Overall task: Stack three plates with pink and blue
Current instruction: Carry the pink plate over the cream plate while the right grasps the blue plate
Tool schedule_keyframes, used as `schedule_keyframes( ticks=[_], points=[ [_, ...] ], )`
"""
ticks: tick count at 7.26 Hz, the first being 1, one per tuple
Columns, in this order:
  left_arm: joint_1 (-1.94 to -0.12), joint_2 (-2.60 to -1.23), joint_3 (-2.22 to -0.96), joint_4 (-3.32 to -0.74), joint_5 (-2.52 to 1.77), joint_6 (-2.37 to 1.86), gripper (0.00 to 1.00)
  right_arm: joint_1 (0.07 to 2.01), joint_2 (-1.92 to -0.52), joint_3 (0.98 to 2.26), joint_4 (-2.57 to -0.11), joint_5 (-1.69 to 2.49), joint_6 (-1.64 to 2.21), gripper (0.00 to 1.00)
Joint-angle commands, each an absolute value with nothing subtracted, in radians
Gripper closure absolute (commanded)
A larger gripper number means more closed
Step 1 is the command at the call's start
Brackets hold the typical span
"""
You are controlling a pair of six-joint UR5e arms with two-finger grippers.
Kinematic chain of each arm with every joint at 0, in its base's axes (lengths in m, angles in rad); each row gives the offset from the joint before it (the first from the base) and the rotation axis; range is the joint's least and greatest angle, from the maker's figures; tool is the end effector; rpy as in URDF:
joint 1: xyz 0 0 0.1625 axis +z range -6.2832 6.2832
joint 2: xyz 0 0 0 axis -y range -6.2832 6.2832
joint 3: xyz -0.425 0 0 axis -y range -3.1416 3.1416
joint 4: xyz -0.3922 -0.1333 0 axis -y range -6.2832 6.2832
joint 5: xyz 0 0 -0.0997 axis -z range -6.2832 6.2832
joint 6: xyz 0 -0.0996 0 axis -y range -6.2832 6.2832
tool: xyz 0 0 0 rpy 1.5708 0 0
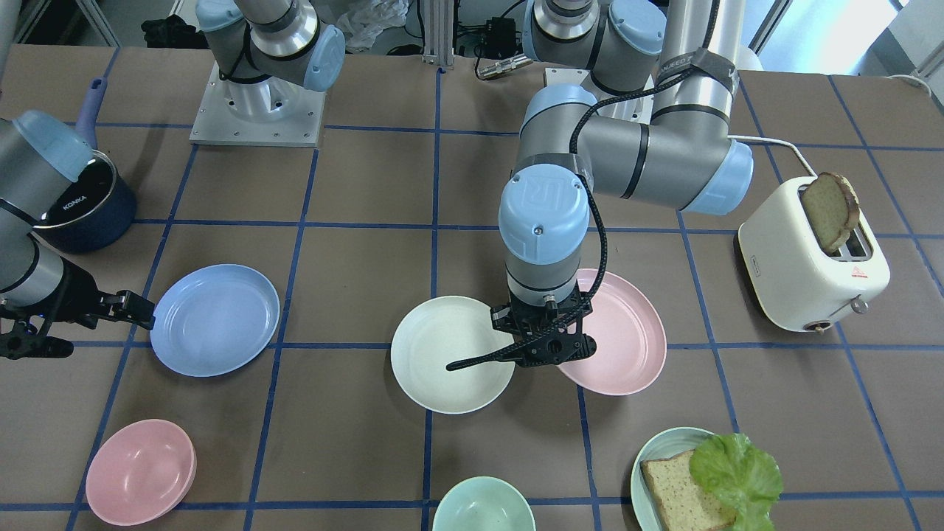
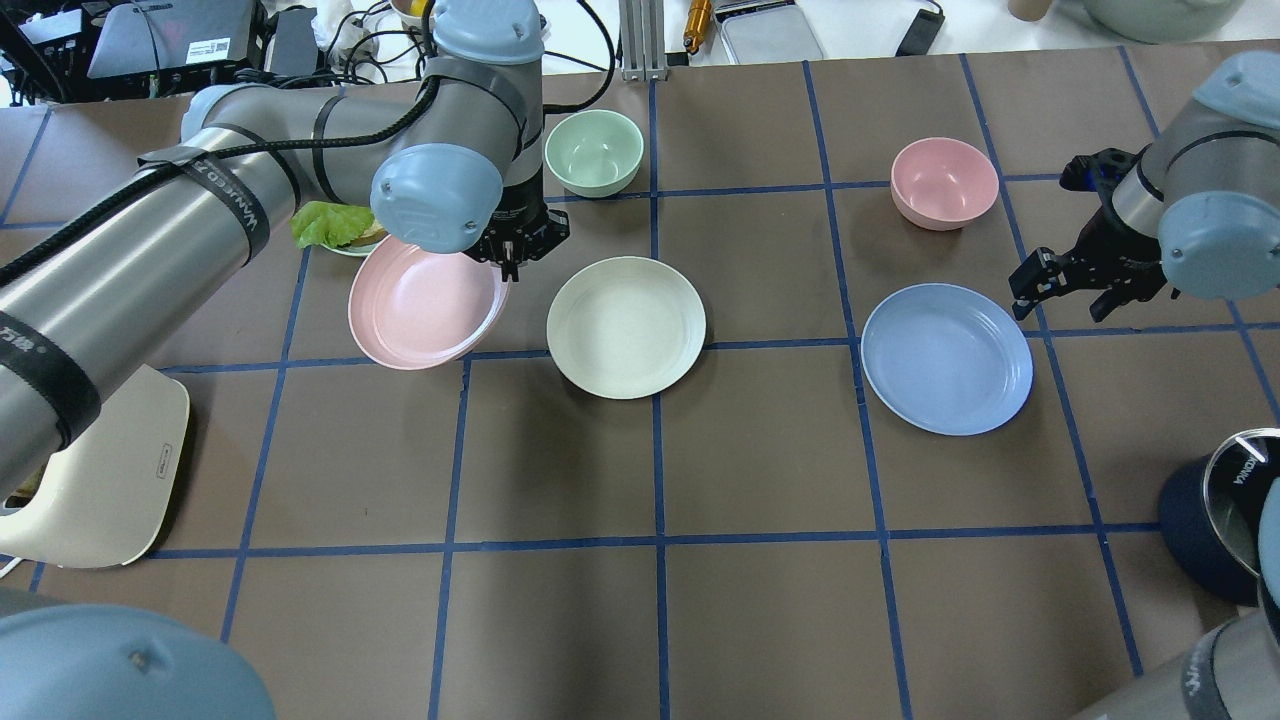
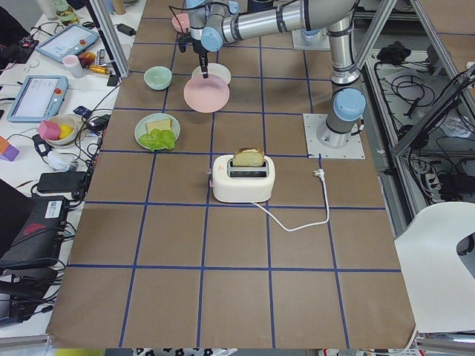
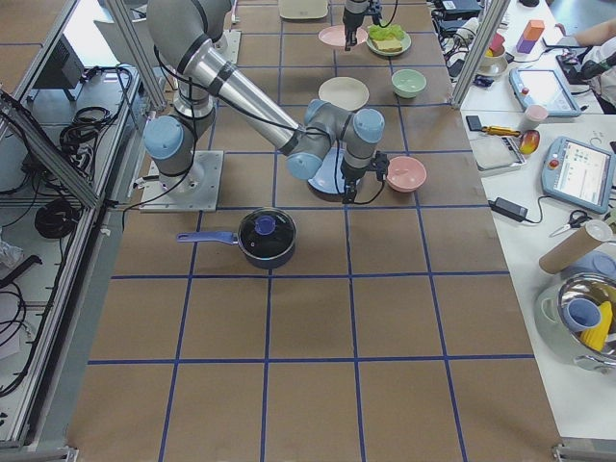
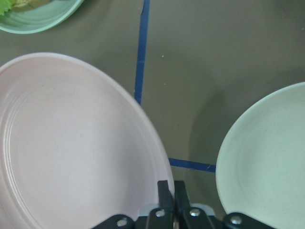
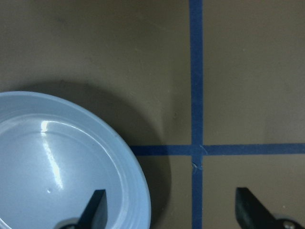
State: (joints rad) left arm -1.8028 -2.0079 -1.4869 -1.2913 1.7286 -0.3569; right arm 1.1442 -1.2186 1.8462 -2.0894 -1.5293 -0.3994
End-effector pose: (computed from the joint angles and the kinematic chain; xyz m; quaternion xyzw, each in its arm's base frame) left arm -0.2617 -0.5959 0.3064 -0.0593 0.9945 0.0123 0.0860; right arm -0.1034 -0.5597 0.2213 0.0147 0.9982 0.0416 0.0408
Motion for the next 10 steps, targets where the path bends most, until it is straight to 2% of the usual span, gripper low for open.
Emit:
schedule_keyframes(
  ticks=[1, 2, 3, 4, 5, 7, 8, 10],
  points=[
    [-1.847, -2.057, -1.410, -1.318, 1.723, -0.416, 1.00, 1.138, -1.213, 1.899, -2.147, -1.511, -0.425, 0.11],
    [-1.861, -2.075, -1.372, -1.356, 1.724, -0.443, 1.00, 1.138, -1.200, 1.907, -2.157, -1.482, -0.425, 0.27],
    [-1.879, -2.100, -1.312, -1.402, 1.723, -0.477, 1.00, 1.138, -1.197, 1.913, -2.157, -1.480, -0.423, 0.38],
    [-1.897, -2.126, -1.254, -1.451, 1.723, -0.509, 1.00, 1.138, -1.197, 1.913, -2.157, -1.480, -0.423, 0.55],
    [-1.920, -2.152, -1.234, -1.459, 1.729, -0.535, 1.00, 1.138, -1.192, 1.913, -2.157, -1.471, -0.426, 0.61],
    [-1.959, -2.187, -1.229, -1.447, 1.724, -0.583, 1.00, 1.138, -1.201, 1.913, -2.149, -1.470, -0.426, 0.83],
    [-1.970, -2.209, -1.210, -1.442, 1.721, -0.606, 1.00, 1.138, -1.201, 1.913, -2.143, -1.470, -0.433, 0.87],
    [-2.003, -2.262, -1.113, -1.459, 1.730, -0.627, 1.00, 1.138, -1.204, 1.911, -2.140, -1.471, -0.460, 1.00]
  ],
)
